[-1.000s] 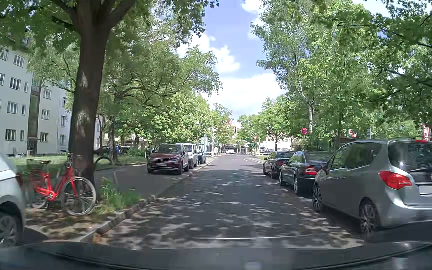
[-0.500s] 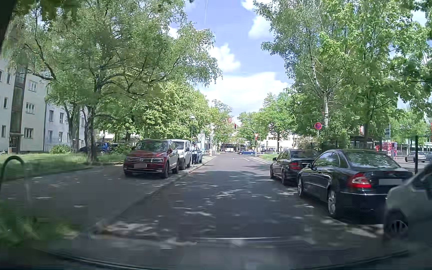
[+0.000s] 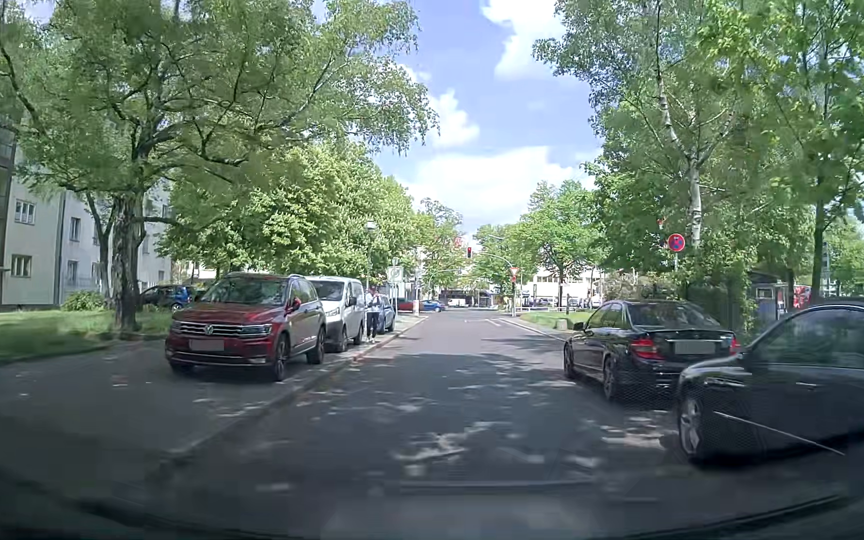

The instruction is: Follow the waypoints while adhering to traffic rules and regulations

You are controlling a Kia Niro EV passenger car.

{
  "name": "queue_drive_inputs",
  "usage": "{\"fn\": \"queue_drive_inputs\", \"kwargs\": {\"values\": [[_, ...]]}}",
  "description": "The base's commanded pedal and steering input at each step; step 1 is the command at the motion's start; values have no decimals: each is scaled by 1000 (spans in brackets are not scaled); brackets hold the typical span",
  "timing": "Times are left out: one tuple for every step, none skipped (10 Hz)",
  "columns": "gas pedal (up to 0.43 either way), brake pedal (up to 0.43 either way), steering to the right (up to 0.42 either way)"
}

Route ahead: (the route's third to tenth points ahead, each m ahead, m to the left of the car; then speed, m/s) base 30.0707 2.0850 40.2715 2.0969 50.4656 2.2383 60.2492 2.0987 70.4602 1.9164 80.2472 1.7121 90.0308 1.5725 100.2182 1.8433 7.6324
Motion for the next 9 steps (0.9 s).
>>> {"fn": "queue_drive_inputs", "kwargs": {"values": [[138,18,3],[0,18,3],[0,18,3],[0,18,3],[0,18,3],[0,37,3],[0,55,3],[0,79,7],[0,110,10]]}}
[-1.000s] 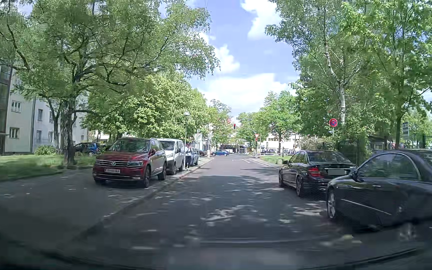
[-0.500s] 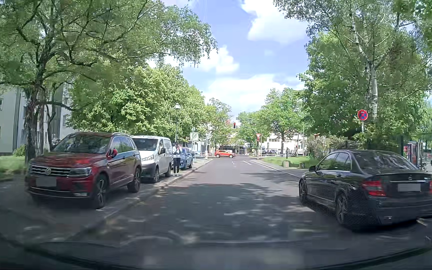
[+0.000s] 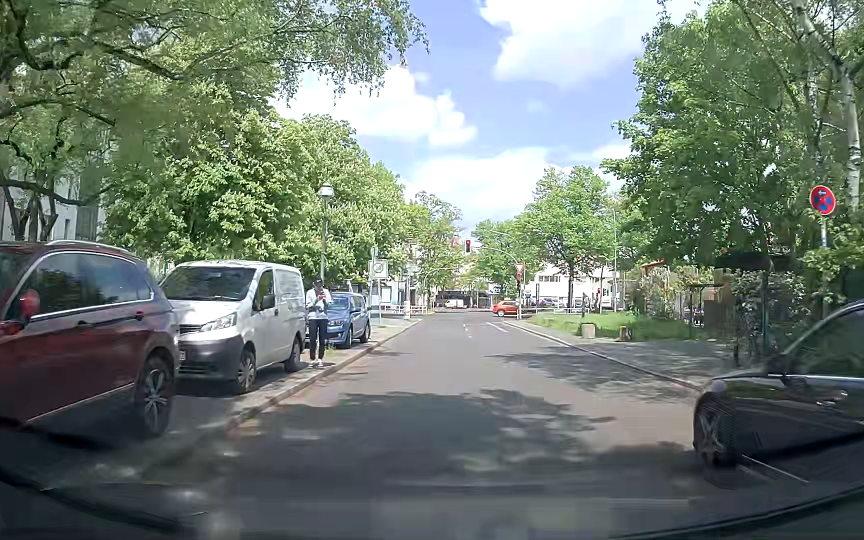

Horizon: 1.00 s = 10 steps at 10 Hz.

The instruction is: Follow the waypoints while adhering to traffic rules and regulations

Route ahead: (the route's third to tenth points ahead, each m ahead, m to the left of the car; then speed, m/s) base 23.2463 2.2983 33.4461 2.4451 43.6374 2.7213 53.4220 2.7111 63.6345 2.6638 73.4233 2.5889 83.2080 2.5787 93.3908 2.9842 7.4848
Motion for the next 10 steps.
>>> {"fn": "queue_drive_inputs", "kwargs": {"values": [[0,152,10],[0,183,19],[0,207,31],[0,213,38],[0,226,45],[0,220,54],[0,183,65],[0,152,74],[0,122,76],[0,104,59]]}}
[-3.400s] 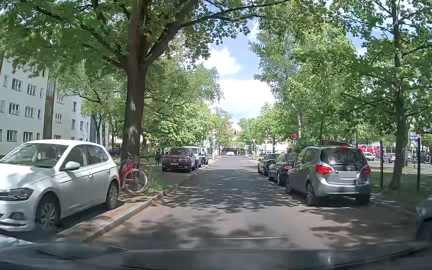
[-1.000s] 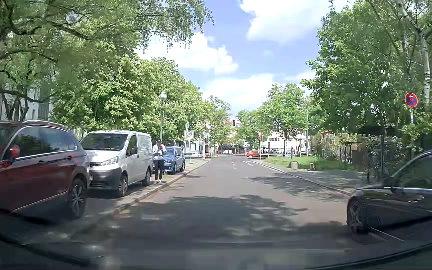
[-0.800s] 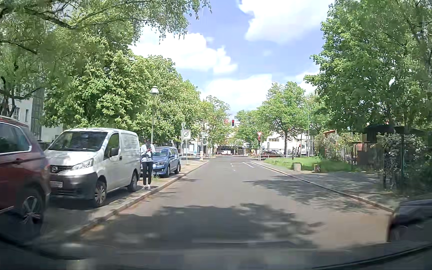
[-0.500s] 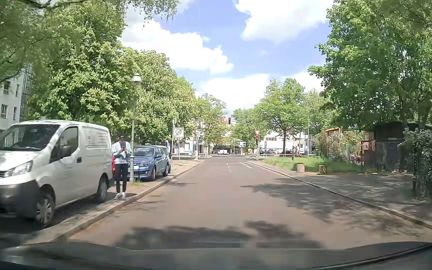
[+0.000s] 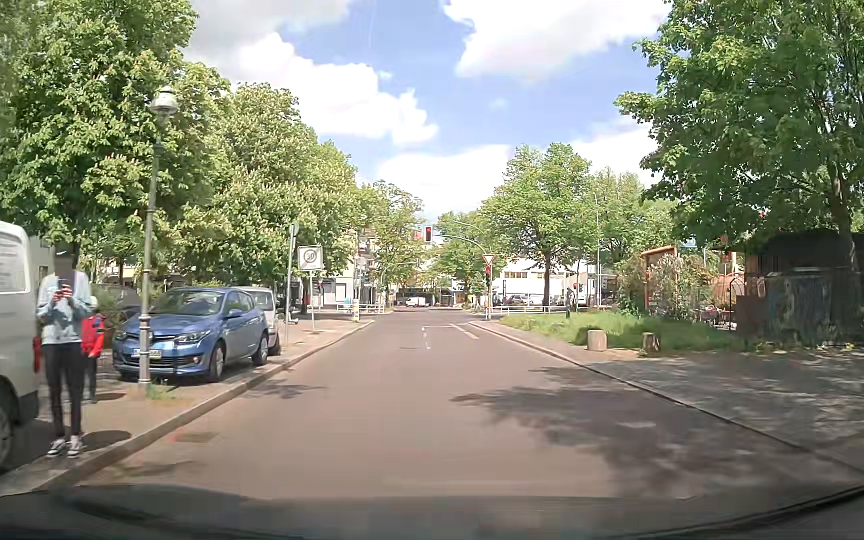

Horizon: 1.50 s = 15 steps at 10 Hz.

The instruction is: Follow the waypoints while adhering to traffic rules and regulations

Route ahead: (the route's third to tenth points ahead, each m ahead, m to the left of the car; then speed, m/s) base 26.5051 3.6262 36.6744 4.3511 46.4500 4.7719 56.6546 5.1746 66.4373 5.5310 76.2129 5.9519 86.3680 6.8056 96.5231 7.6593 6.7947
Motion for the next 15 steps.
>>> {"fn": "queue_drive_inputs", "kwargs": {"values": [[0,24,47],[0,24,43],[0,24,35],[0,24,23],[0,18,12],[0,24,2],[0,24,-4],[0,18,-8],[0,18,-15],[0,18,-23],[0,37,-27],[0,55,-30],[0,67,-36],[0,73,-40],[0,91,-40]]}}
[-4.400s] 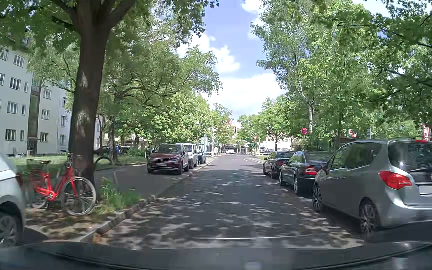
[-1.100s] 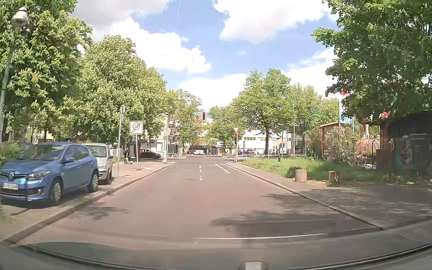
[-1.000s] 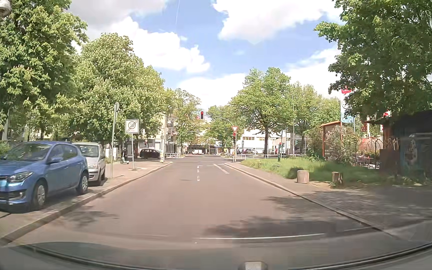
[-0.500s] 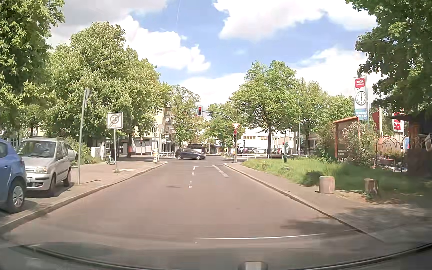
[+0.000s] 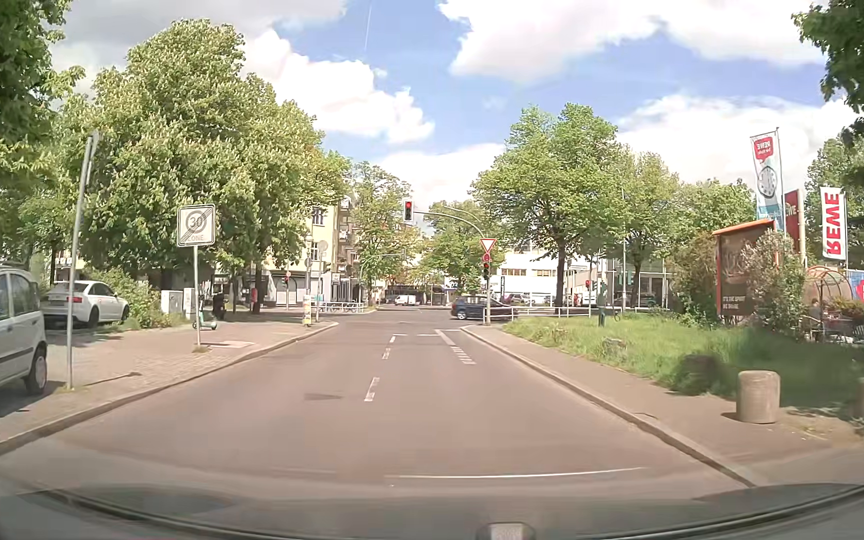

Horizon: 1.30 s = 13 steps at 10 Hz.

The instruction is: Follow the waypoints while adhering to traffic rules and regulations

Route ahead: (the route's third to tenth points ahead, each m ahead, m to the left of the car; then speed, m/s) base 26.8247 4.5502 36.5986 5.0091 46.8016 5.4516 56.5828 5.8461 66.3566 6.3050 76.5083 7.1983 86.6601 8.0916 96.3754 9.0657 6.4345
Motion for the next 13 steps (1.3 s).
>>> {"fn": "queue_drive_inputs", "kwargs": {"values": [[0,91,-32],[0,98,-25],[0,104,-14],[0,122,1],[0,140,8],[0,152,13],[0,165,19],[0,177,18],[0,189,7],[0,201,-5],[0,207,-6],[0,207,-6],[0,207,-6]]}}
